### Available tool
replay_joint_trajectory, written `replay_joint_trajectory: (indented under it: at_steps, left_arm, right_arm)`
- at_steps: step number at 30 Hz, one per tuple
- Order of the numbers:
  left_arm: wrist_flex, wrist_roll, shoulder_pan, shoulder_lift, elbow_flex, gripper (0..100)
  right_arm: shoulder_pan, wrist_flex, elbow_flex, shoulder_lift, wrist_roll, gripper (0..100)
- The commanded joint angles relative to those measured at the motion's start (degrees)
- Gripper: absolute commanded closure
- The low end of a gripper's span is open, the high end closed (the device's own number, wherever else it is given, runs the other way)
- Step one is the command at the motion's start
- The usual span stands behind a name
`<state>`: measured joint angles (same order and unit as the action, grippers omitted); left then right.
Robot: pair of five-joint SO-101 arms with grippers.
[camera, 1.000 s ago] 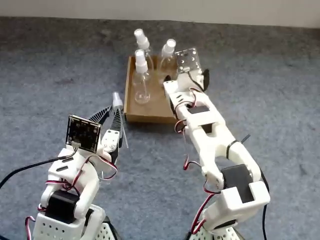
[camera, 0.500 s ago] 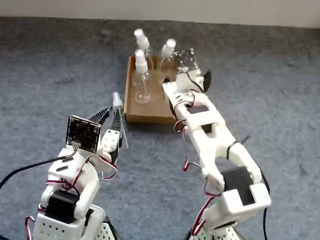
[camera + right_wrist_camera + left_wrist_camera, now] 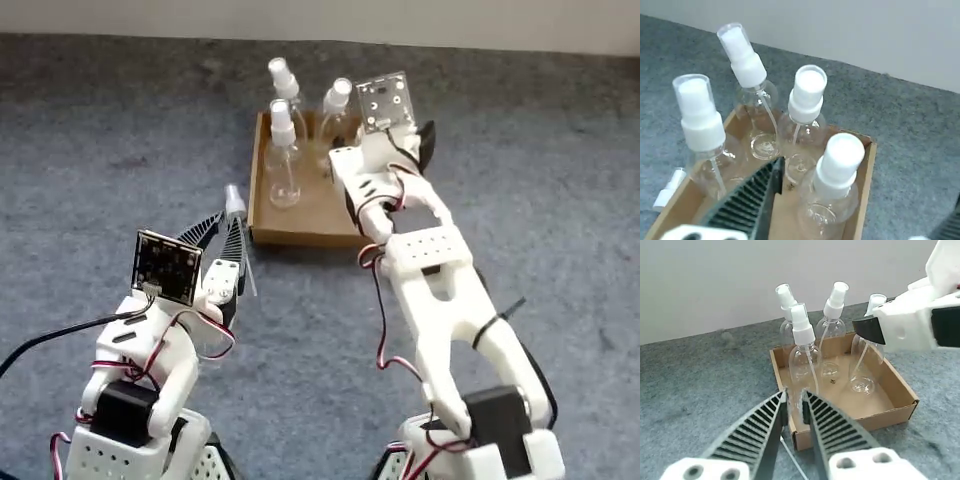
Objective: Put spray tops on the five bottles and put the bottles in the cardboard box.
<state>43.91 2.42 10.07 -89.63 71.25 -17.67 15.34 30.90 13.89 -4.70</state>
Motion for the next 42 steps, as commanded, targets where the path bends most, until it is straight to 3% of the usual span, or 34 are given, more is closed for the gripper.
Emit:
replay_joint_trajectory:
  at_steps: [1, 7, 13, 20, 22, 25, 30, 37, 42]
  left_arm:
    - [-0.7, 0.09, 0.13, 0.13, -1.8, 99]
    - [-0.62, 0.09, 2.24, 0.22, -2.15, 99]
    - [0.0, -0.18, -6.9, 3.74, -10.95, 99]
    - [15.74, -5.8, -19.38, 30.55, -34.15, 98]
    - [20.66, -5.89, -21.49, 39.52, -40.66, 93]
    - [25.49, -5.71, -21.05, 51.56, -48.04, 84]
    - [26.29, -3.43, -18.86, 67.74, -56.66, 84]
    - [26.02, 1.49, -15.78, 87.69, -66.51, 83]
    - [19.34, 3.16, -15.34, 97.27, -70.9, 83]
  right_arm:
    - [-0.4, 5.23, -3.91, 7.43, -0.44, 56.2]
    - [-0.75, 19.21, -3.47, 18.33, -0.44, 56.2]
    - [-0.75, 30.46, 1.36, 27.3, -0.44, 56.3]
    - [-4.7, 44.18, 7.43, 31.43, -0.62, 56.3]
    - [-5.41, 47.16, 7.43, 32.13, -0.53, 56.3]
    - [-6.29, 50.07, 7.87, 34.24, -0.53, 56.3]
    - [-9.89, 58.51, 12.09, 38.55, -0.44, 57.0]
    - [-12.35, 51.38, 24.66, 43.56, -0.53, 64.6]
    - [-14.02, 47.87, 32.22, 44.62, -0.53, 64.6]
